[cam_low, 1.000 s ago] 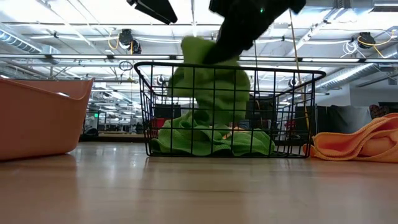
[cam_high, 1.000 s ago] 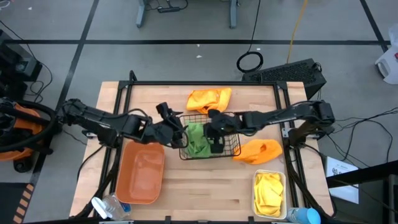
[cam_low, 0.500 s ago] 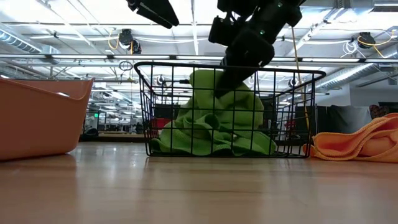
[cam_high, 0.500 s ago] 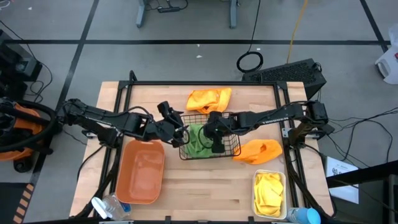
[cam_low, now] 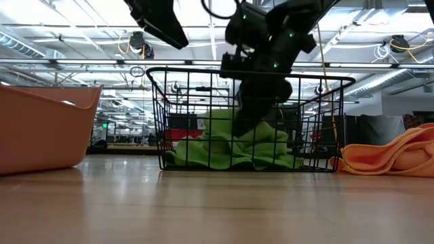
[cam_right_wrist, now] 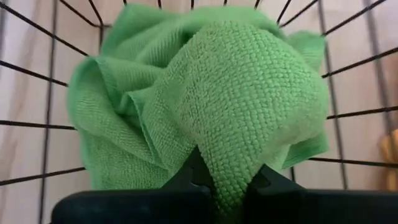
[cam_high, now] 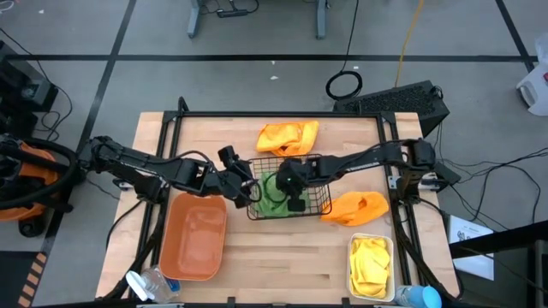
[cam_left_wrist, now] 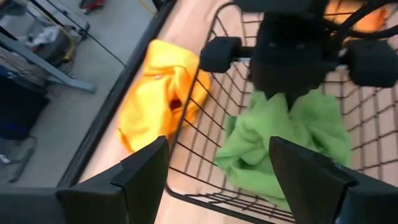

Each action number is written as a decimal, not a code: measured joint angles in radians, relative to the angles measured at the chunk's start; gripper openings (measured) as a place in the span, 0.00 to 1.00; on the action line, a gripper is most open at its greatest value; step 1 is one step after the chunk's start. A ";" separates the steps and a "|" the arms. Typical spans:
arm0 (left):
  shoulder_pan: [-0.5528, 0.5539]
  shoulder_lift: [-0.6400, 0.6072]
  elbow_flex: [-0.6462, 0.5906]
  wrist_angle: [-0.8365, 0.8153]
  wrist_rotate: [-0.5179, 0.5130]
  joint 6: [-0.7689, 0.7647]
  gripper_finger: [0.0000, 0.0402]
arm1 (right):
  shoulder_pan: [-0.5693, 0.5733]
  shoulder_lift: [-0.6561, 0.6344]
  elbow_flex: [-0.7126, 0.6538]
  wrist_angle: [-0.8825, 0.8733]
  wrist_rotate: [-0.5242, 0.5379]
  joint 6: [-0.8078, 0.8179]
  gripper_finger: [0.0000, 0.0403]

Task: Sort microfiber towel by color & place in baskets
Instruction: Put the green microfiber cloth into the black wire basket, then put the bottom orange microfiber cloth into the orange bin

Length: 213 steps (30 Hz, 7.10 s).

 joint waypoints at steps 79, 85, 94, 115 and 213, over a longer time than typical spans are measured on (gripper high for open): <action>-0.006 0.009 0.000 0.158 0.181 0.109 0.70 | 0.351 -0.584 0.000 -0.789 0.129 0.473 0.09; -0.011 0.025 -0.001 0.164 0.185 0.112 0.70 | 0.412 -0.584 -0.072 -0.803 0.181 0.544 0.22; -0.013 0.044 -0.001 0.162 0.188 0.141 0.70 | 0.438 -0.588 -0.227 -0.787 0.209 0.625 0.36; -0.013 0.057 -0.001 0.183 0.207 0.134 0.70 | 0.438 -0.590 -0.422 -0.644 0.155 0.532 0.73; -0.071 0.179 -0.005 0.551 0.286 0.186 0.70 | 0.560 -0.589 0.130 -0.740 0.312 0.597 0.00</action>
